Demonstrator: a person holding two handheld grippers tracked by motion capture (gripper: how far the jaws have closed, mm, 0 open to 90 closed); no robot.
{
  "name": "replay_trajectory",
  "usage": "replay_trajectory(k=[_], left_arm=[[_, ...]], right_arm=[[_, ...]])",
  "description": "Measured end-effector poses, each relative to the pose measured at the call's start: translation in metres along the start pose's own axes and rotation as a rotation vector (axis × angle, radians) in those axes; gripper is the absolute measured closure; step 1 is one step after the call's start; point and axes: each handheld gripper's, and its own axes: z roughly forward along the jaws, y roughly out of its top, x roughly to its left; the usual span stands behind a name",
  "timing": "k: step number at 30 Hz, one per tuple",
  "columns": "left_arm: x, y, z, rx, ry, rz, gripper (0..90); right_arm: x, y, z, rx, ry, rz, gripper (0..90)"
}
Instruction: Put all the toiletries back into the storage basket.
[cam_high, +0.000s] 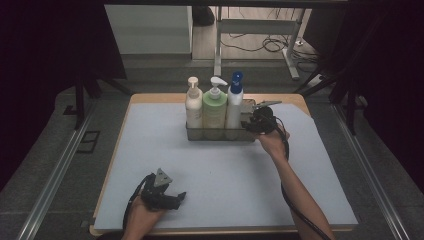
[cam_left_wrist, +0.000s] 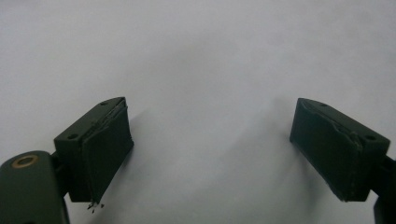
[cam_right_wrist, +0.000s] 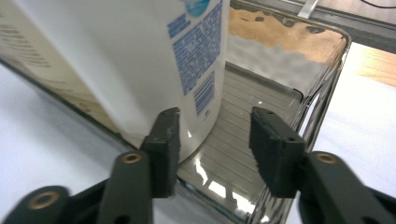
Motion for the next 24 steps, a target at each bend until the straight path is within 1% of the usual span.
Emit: replay_trajectory(k=[7, 13, 15, 19, 24], left_arm=[[0.0, 0.0, 0.0, 0.0, 0.001, 0.0, 12.2], [0.0, 0.0, 0.0, -0.002, 0.0, -0.002, 12.3], [0.0, 0.0, 0.0, -0.002, 0.0, -0.002, 12.2], [0.0, 0.0, 0.0, -0.002, 0.0, -0.002, 12.2], [0.0, 0.0, 0.0, -0.002, 0.0, -0.001, 12.2]], right_arm=[[0.002, 0.0, -0.015, -0.02, 0.024, -0.032, 41.8], [0.007, -0.004, -0.025, -0.019, 0.049, -0.057, 35.8], [0.008, -0.005, -0.028, -0.018, 0.058, -0.057, 34.6], [0.01, -0.009, -0.034, -0.02, 0.081, -0.071, 31.3], [0.013, -0.013, -0.04, -0.016, 0.098, -0.087, 26.1]])
